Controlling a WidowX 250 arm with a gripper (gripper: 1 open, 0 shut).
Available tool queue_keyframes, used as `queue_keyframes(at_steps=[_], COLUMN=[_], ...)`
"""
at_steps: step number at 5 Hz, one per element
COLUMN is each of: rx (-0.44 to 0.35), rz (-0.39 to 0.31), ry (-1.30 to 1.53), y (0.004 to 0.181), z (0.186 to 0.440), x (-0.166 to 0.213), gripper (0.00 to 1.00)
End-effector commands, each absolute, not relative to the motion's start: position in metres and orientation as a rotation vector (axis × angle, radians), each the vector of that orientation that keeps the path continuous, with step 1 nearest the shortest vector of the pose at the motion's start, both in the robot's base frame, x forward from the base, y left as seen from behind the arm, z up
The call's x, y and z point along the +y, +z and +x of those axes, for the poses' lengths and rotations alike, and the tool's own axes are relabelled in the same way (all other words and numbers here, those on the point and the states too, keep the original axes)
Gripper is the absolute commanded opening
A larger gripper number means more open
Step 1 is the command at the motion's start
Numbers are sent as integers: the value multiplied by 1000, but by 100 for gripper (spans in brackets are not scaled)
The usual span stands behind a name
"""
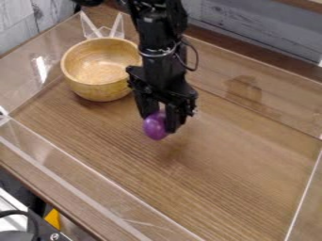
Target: Put the purple eggplant in the brown bowl
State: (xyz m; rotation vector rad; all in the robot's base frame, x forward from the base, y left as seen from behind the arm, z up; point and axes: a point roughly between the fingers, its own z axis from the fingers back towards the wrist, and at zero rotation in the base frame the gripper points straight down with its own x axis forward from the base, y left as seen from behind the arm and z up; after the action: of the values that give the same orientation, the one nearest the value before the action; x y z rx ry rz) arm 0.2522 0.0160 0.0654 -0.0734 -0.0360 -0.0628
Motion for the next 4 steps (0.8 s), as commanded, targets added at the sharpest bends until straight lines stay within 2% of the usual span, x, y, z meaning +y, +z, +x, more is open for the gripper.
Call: queue_keyframes(at_steps=[1, 4], rx=[-126, -163], rz=[-58, -14], ry=[-56, 5], y=[90, 102], z=[265, 276], x=[26, 88], gripper=[0, 0])
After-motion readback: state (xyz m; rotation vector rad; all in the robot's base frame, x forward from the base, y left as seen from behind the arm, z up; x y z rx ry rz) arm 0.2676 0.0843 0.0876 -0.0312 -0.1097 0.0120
